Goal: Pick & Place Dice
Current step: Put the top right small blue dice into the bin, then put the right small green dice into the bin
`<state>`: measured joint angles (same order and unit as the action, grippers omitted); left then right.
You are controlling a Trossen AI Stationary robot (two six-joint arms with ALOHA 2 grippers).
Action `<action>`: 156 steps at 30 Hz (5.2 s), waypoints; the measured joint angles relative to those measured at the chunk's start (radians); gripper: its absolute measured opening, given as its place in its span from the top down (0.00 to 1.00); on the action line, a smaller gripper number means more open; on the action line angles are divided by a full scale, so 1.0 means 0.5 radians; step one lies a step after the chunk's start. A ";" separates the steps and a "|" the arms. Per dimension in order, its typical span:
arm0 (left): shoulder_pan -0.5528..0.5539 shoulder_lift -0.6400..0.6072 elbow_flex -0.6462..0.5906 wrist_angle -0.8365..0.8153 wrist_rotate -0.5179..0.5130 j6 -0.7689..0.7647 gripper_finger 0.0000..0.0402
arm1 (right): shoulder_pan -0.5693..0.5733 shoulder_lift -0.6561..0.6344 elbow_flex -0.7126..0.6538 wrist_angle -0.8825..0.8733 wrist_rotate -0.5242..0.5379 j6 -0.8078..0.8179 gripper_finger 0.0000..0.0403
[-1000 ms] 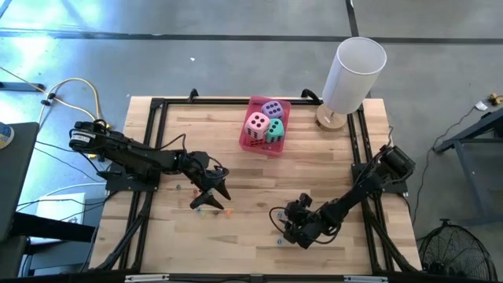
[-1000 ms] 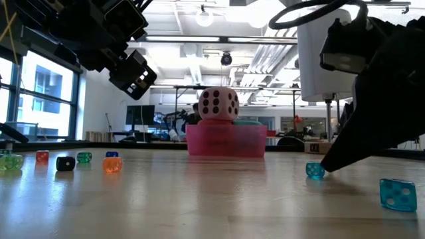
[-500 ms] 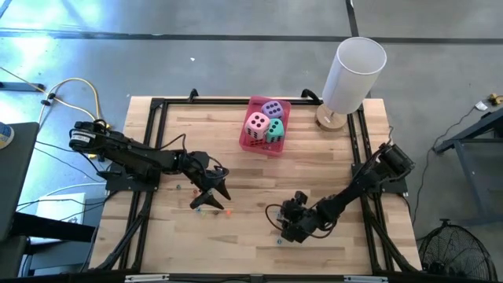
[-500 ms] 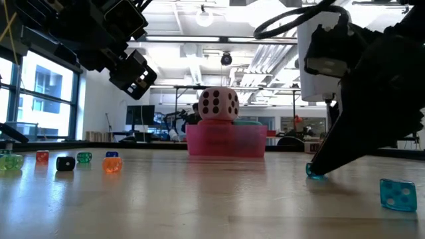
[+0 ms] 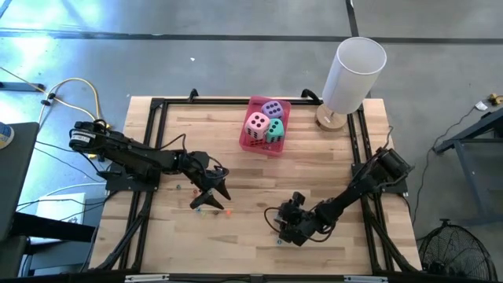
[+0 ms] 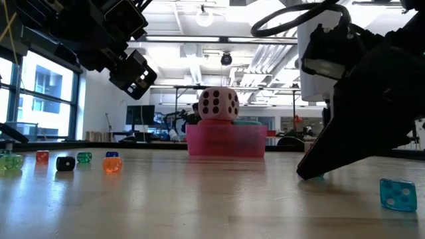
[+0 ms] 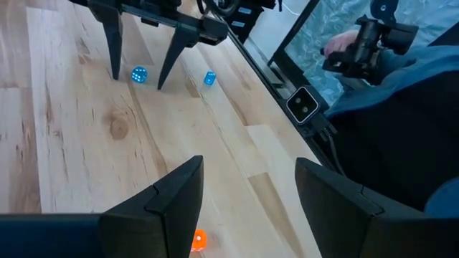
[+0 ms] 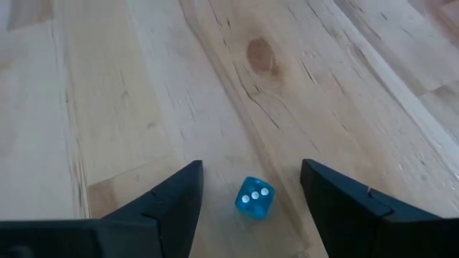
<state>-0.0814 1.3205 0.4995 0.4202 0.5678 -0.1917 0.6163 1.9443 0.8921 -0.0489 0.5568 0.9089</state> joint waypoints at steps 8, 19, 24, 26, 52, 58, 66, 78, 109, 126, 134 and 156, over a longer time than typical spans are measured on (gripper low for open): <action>0.000 0.000 0.000 -0.002 0.001 -0.017 0.47 | 0.076 -0.003 -0.006 -0.039 0.032 0.028 0.54; 0.000 0.000 0.000 -0.001 0.001 -0.023 0.47 | 0.088 -0.004 -0.008 -0.059 0.032 0.081 0.72; 0.000 0.000 0.000 -0.001 0.001 -0.023 0.47 | 0.088 -0.006 -0.008 -0.062 0.023 0.081 0.86; 0.000 0.000 0.000 -0.001 0.000 -0.023 0.47 | 0.081 -0.021 -0.009 -0.071 0.015 0.119 0.90; -0.149 0.000 0.000 0.146 -0.102 -0.227 0.47 | -0.859 -0.636 0.069 -0.172 0.080 -1.242 0.91; -0.294 0.000 0.000 0.149 -0.172 -0.244 0.47 | -1.169 -0.635 0.067 -0.168 -0.014 -1.341 0.91; -0.462 0.000 0.000 0.152 -0.439 -0.195 0.47 | -1.432 -0.621 0.068 -0.219 -0.232 -1.388 0.87; -0.629 0.000 0.000 0.151 -0.557 -0.227 0.47 | -1.553 -0.604 0.068 -0.170 -0.341 -1.441 0.67; -0.565 -0.037 0.001 -0.114 -0.543 -0.510 0.47 | -0.827 -0.955 0.071 -0.057 -0.119 -1.507 0.51; -0.513 -0.292 0.001 -1.280 -1.288 0.003 0.47 | -0.371 -0.863 0.069 0.299 -0.349 -1.457 0.52; -0.508 -0.277 0.001 -1.296 -1.384 -0.116 0.47 | -0.372 -0.863 0.069 0.317 -0.350 -1.405 0.52; -0.523 0.012 0.001 -1.299 -1.546 -0.249 0.47 | -0.361 -0.863 0.063 0.334 -0.385 -1.456 0.52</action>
<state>-0.3428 1.3262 0.5001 -0.2293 -0.2050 -0.3161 0.4358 1.5127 0.9237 0.1181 0.3643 0.1809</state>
